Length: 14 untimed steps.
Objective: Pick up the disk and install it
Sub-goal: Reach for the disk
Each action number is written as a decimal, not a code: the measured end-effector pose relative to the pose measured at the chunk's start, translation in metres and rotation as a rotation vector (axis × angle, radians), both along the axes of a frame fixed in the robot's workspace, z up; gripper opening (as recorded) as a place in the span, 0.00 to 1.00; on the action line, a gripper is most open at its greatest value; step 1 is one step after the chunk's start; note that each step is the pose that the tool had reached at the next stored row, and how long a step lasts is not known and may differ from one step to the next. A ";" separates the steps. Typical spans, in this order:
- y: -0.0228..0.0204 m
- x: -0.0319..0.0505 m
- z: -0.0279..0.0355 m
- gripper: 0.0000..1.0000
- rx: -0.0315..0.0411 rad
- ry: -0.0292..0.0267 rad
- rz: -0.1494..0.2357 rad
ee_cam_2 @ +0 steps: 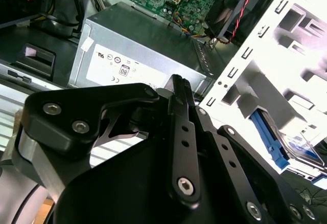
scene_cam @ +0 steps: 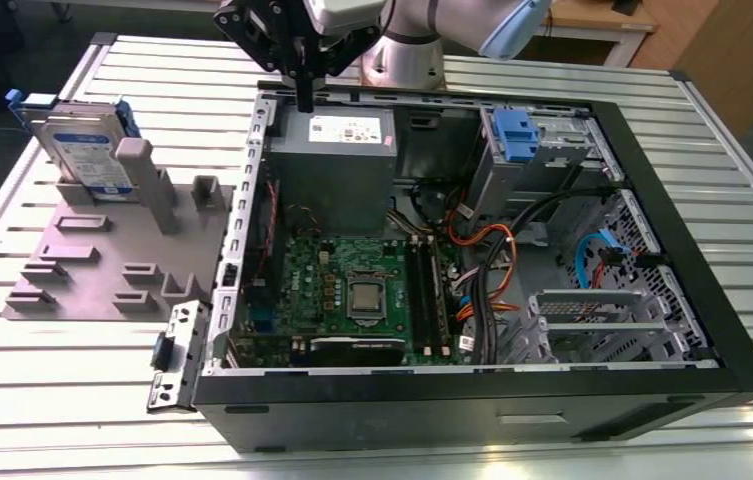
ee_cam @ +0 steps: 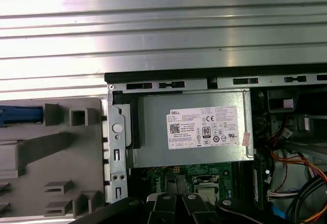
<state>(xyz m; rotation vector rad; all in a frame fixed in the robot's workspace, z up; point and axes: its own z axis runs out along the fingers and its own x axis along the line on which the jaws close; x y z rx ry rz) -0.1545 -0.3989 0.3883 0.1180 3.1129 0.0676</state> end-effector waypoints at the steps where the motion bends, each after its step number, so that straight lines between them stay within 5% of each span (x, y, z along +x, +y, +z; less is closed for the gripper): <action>1: 0.0000 -0.0001 0.0000 0.11 -0.0001 0.0000 0.000; 14: 0.0000 -0.0041 -0.0004 0.11 0.0000 0.0000 0.000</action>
